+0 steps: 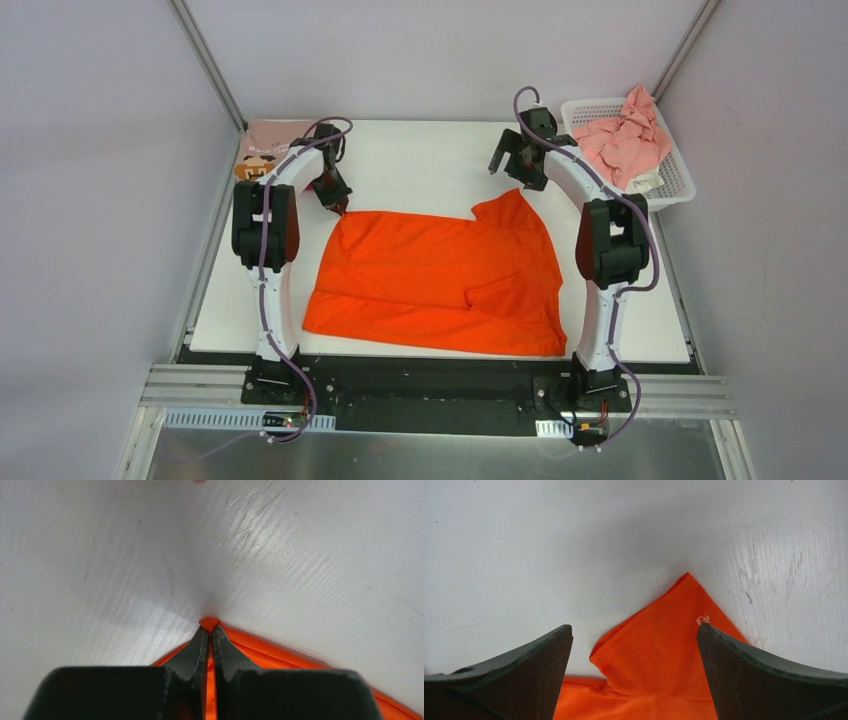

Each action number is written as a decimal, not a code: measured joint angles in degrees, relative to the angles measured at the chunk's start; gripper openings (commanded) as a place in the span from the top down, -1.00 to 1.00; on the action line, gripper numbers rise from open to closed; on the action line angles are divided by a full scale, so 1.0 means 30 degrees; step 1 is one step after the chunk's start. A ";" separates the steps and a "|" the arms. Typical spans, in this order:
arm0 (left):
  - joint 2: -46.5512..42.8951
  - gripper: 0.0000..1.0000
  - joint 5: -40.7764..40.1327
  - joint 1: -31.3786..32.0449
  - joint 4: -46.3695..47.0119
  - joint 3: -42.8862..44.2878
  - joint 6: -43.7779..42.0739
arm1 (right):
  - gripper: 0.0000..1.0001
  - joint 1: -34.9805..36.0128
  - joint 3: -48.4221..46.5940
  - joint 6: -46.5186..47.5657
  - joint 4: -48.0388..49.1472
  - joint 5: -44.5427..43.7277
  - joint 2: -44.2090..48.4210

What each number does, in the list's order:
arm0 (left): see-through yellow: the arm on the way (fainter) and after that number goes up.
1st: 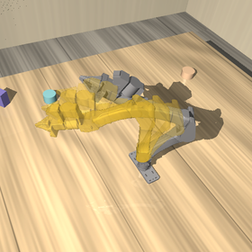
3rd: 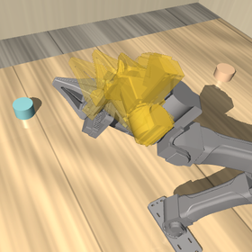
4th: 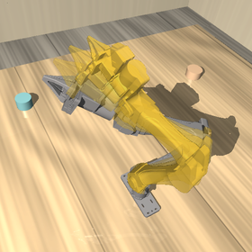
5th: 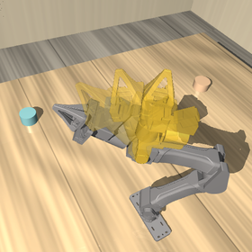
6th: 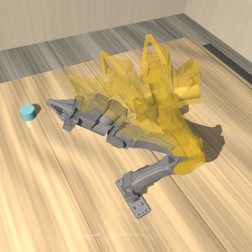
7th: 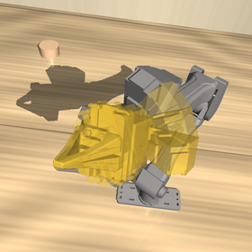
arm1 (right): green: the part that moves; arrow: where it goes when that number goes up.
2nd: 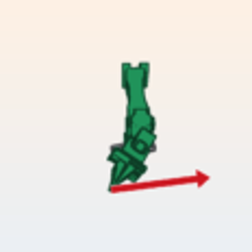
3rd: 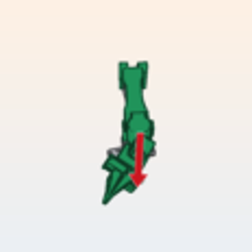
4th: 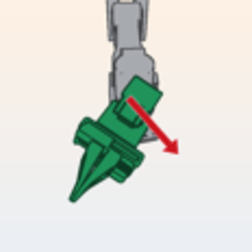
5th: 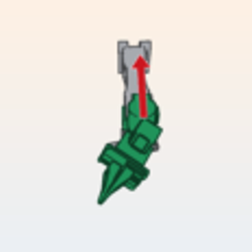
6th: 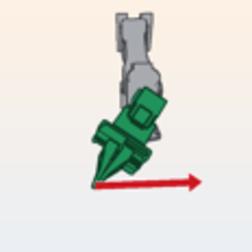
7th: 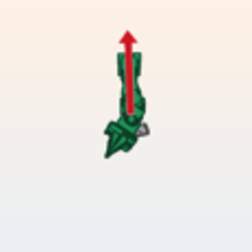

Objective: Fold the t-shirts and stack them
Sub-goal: Grab the side of the flattened tshirt furthest away from the robot with both arms, then fold the other side of the tshirt into a rectangle

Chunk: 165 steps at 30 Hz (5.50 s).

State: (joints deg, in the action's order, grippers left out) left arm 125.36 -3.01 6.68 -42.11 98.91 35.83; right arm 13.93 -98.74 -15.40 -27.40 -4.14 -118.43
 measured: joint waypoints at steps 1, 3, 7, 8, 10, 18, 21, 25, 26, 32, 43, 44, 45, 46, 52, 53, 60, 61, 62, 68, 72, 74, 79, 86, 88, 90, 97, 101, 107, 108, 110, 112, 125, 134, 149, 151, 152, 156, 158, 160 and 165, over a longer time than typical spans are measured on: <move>-0.0051 1.00 0.0000 0.0000 0.0087 -0.0087 0.0000 | -0.97 -0.0036 -0.0321 0.0007 -0.0073 -0.0015 -0.0299; -0.0153 1.00 0.0015 0.0000 0.0248 -0.0270 -0.0029 | -0.96 -0.0073 -0.1129 0.0022 -0.0277 -0.0073 -0.0991; -0.0466 1.00 0.0015 0.0000 0.0743 -0.0794 -0.0189 | -0.86 -0.0197 -0.2732 0.0168 -0.0758 -0.0415 -0.2543; -0.0561 1.00 0.0007 0.0000 0.0889 -0.0947 -0.0270 | -0.82 -0.0233 -0.3169 0.0175 -0.0933 -0.0437 -0.2994; -0.0707 1.00 0.0007 0.0000 0.1093 -0.1173 -0.0350 | -0.74 -0.0342 -0.4095 0.0168 -0.1290 -0.0437 -0.3869; -0.0940 1.00 0.0058 0.0007 0.1392 -0.1530 -0.0758 | -0.34 -0.0699 -0.6193 0.0095 -0.2506 -0.0517 -0.6040; -0.0976 1.00 0.0087 0.0007 0.1421 -0.1603 -0.0780 | -0.28 -0.0692 -0.6215 0.0066 -0.2885 -0.0576 -0.6062; -0.1027 1.00 0.0175 0.0007 0.1457 -0.1668 -0.0794 | -0.27 -0.0692 -0.6033 0.0066 -0.2914 -0.0561 -0.6003; -0.1035 1.00 0.0197 0.0007 0.1457 -0.1676 -0.0794 | -0.26 -0.0692 -0.5799 0.0066 -0.2776 -0.0561 -0.5872; -0.1042 1.00 0.0350 0.0000 0.1472 -0.1705 -0.0794 | -0.01 -0.0619 -0.4575 0.0109 -0.2586 -0.0743 -0.5158; -0.1056 1.00 0.0430 0.0000 0.1494 -0.1705 -0.0867 | 1.00 -0.0459 -0.4393 0.0291 -0.2834 -0.1056 -0.5093; -0.1071 1.00 0.0444 0.0000 0.1494 -0.1705 -0.0889 | 1.00 -0.0415 -0.4393 0.0277 -0.2871 -0.1071 -0.5093; -0.1086 1.00 0.0452 0.0007 0.1494 -0.1727 -0.0918 | 1.00 -0.0291 -0.4393 0.0306 -0.2907 -0.1122 -0.5093; -0.1158 1.00 0.0459 0.0007 0.1530 -0.1821 -0.0954 | 1.00 -0.0204 -0.4393 0.0335 -0.2929 -0.1188 -0.5078; -0.1982 1.00 0.0444 0.0073 0.1545 -0.2965 -0.1282 | 1.00 0.0539 -0.2055 0.0364 -0.2463 -0.1661 -0.3315; -0.2120 1.00 0.0430 0.0109 0.1559 -0.3147 -0.1319 | 1.00 0.0663 -0.1355 0.0357 -0.2404 -0.1858 -0.2674; -0.4211 1.00 0.0255 0.0809 0.2018 -0.5078 -0.1763 | 1.00 0.1406 0.2688 0.0284 -0.1763 -0.3045 0.1821; -0.4641 1.00 0.0197 0.0918 0.2127 -0.5384 -0.1814 | 1.00 0.1515 0.3089 0.0284 -0.1741 -0.3177 0.2382; -0.5115 1.00 0.0131 0.0998 0.2186 -0.5676 -0.1843 | 1.00 0.1596 0.3475 0.0248 -0.1698 -0.3337 0.2892; -0.8000 1.00 -0.0313 0.1421 0.3155 -0.7992 -0.2127 | 1.00 0.2390 0.6120 -0.0270 -0.1647 -0.4189 0.5566; -0.9843 1.00 -0.0481 0.1661 0.3606 -0.9923 -0.2244 | 1.00 0.2827 0.8233 -0.0699 -0.1887 -0.4459 0.7781; -1.0673 1.00 -0.0583 0.1829 0.3847 -1.0790 -0.2280 | 1.00 0.2892 0.9282 -0.0925 -0.2018 -0.4473 0.9122; -1.2211 1.00 -0.0707 0.2448 0.4320 -1.2182 -0.2725 | 1.00 0.3031 1.1009 -0.1392 -0.2237 -0.4422 1.1948; -1.3362 1.00 -0.1494 0.2659 0.4466 -1.2050 -0.4801 | 1.00 0.3162 1.2313 -0.1719 -0.2565 -0.4277 1.3748; -1.3245 1.00 -0.1552 0.2652 0.4532 -1.1460 -0.5603 | 1.00 0.3162 1.2378 -0.1727 -0.2579 -0.4182 1.3748; -1.2983 1.00 -0.1668 0.2659 0.4743 -1.0710 -0.6608 | 1.00 0.3162 1.2407 -0.1734 -0.2601 -0.4160 1.3748; -1.2684 1.00 -0.1282 0.2659 0.5719 -1.1220 -0.8692 | 1.00 0.3177 1.2509 -0.1734 -0.2914 -0.4146 1.3981; -1.3602 1.00 -0.0911 0.2659 0.5894 -1.2888 -0.8837 | 1.00 0.3191 1.2968 -0.1843 -0.3118 -0.3781 1.4775; -1.6079 1.00 -0.0583 0.2659 0.5996 -1.4855 -0.8677 | 1.00 0.3191 1.4345 -0.2098 -0.3636 -0.3096 1.6677; -1.6502 1.00 -0.0568 0.2659 0.6025 -1.5161 -0.8626 | 1.00 0.3191 1.4579 -0.2127 -0.3694 -0.2936 1.6997; -1.7187 1.00 -0.0583 0.2659 0.6113 -1.5773 -0.8437 | 1.00 0.3191 1.5059 -0.2157 -0.3891 -0.2594 1.7690; -1.7631 1.00 -0.0576 0.2659 0.6164 -1.6349 -0.8138 | 1.00 0.3191 1.5424 -0.2164 -0.3985 -0.2302 1.8192; -1.9030 1.00 -0.0976 0.2674 0.6331 -1.8564 -0.6033 | 1.00 0.3191 1.7150 -0.2164 -0.4371 -0.0452 1.9999; -2.0516 1.00 -0.1005 0.2674 0.6441 -1.9059 -0.5333 | 1.00 0.3191 1.7529 -0.2251 -0.4554 0.0160 2.1194; -1.9649 -0.37 -0.1545 0.2790 0.6193 -1.9919 -0.3402 | 0.62 0.3191 1.9307 -0.3672 -0.4561 0.1013 2.0283; -2.0130 -0.91 -0.2106 0.2790 0.5668 -2.0028 -0.2703 | 0.17 0.3191 1.9424 -0.4153 -0.4736 0.1005 2.0312; -2.0407 -0.97 -0.2433 0.2790 0.5340 -2.0021 -0.2426 | -0.07 0.3191 1.9445 -0.4430 -0.4903 0.0976 2.0342; -2.2185 -0.98 -0.3993 0.2783 0.3140 -1.9373 -0.1042 | -0.65 0.3191 1.9445 -0.5501 -0.6513 0.0648 2.1012; -2.2775 -0.98 -0.4415 0.2790 0.2339 -1.8680 -0.0648 | -0.95 0.3191 1.9445 -0.5982 -0.7257 0.0503 2.1697; -2.3329 -0.98 -0.4721 0.2783 0.1698 -1.7733 -0.0299 | -0.99 0.3191 1.9445 -0.6266 -0.7752 0.0459 2.2586; -2.2826 -0.98 -0.4014 0.2863 0.1180 -1.5839 0.0372 | -0.99 0.3191 1.9169 -0.6557 -0.7927 0.0874 2.4145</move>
State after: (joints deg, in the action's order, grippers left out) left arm 56.88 -15.05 15.27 -38.57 51.40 36.95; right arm 23.51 -41.23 -35.07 -51.18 -1.52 -46.00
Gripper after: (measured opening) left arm 0.990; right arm 0.992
